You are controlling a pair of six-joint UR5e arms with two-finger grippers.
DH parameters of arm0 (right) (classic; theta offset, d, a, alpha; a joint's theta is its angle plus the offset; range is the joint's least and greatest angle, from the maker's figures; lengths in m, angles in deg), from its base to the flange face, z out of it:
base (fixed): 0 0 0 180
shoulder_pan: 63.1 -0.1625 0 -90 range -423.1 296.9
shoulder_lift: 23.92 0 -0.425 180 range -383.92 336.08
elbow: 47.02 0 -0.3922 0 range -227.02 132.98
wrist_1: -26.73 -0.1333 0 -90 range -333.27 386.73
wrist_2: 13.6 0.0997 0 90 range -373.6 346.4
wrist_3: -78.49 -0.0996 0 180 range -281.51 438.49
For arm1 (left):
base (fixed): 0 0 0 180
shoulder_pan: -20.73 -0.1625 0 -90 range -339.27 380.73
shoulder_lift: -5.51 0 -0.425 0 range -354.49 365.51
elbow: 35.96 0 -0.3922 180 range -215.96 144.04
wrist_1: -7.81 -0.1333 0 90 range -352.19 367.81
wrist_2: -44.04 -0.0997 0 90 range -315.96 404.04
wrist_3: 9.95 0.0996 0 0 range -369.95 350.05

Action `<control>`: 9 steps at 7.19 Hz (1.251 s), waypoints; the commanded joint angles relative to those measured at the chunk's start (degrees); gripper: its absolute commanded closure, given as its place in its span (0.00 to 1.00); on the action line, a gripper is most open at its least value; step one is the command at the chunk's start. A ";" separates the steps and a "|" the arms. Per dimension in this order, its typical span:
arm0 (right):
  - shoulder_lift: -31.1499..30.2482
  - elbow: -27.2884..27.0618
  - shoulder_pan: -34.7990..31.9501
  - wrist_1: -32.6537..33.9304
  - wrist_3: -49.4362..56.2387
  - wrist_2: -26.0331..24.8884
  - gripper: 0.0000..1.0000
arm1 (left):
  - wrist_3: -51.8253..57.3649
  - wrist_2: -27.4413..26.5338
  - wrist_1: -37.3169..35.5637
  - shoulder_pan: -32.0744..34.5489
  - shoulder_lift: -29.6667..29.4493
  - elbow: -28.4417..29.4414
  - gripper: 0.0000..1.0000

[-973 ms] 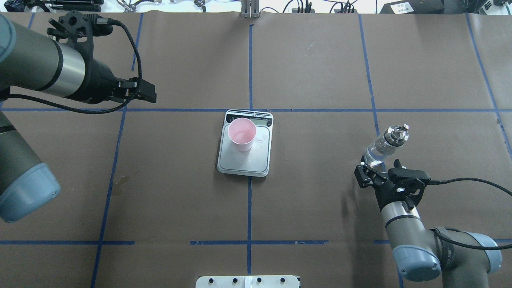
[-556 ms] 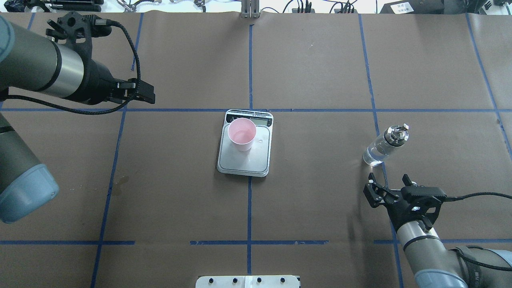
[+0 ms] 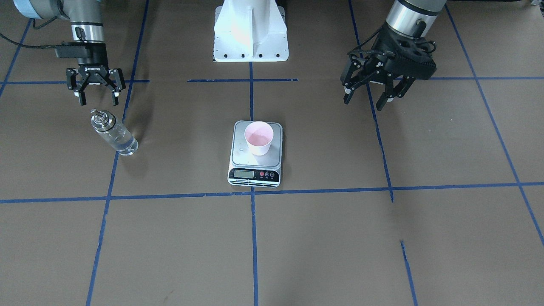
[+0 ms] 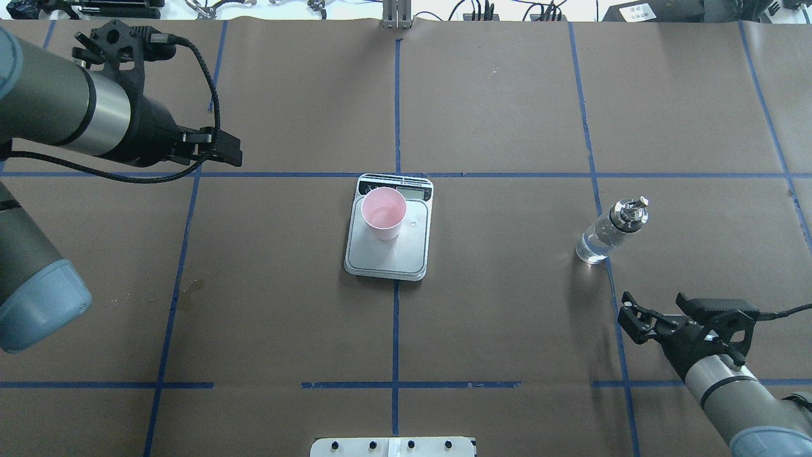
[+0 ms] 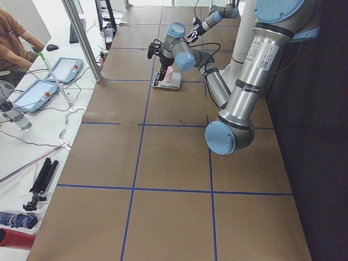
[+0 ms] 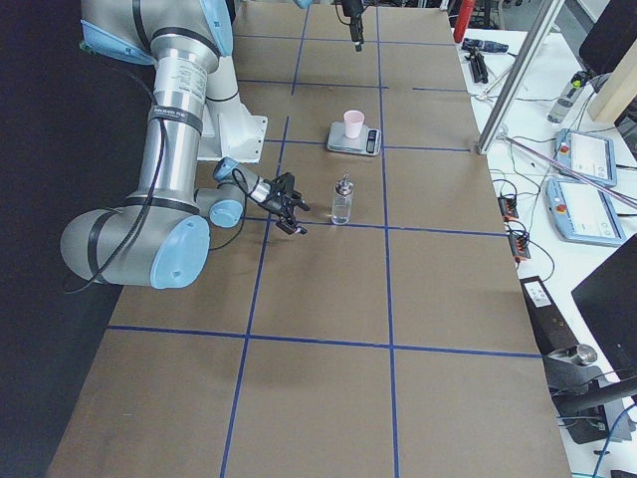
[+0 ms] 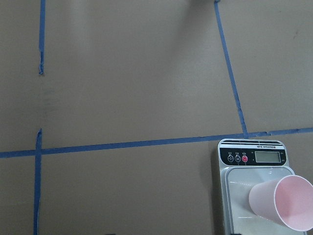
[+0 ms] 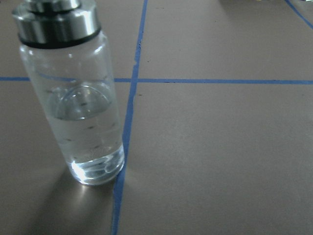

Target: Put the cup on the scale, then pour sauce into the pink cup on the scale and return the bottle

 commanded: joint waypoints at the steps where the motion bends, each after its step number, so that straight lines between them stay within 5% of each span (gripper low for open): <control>1: -1.30 3.60 -8.04 -8.59 9.58 11.80 0.00 | 7.87 0.30 0.12 3.13 3.63 0.44 0.18; 3: -1.48 11.74 -20.06 -20.96 20.03 25.93 0.00 | 18.22 2.48 0.39 8.83 7.67 1.92 0.18; 5: 1.92 22.64 -45.22 -27.34 38.88 52.86 0.00 | 34.80 10.19 0.48 18.58 9.35 9.37 0.17; 6: 6.21 28.09 -59.36 -24.48 49.42 67.00 0.00 | 40.45 12.15 0.48 21.58 9.71 11.84 0.17; 7: 12.17 33.53 -70.99 -17.41 61.36 77.41 0.00 | 44.86 13.73 0.39 24.31 11.28 13.17 0.05; 9: 21.41 35.09 -82.31 6.79 84.22 84.70 0.00 | 49.89 15.32 0.30 29.32 11.47 15.90 0.00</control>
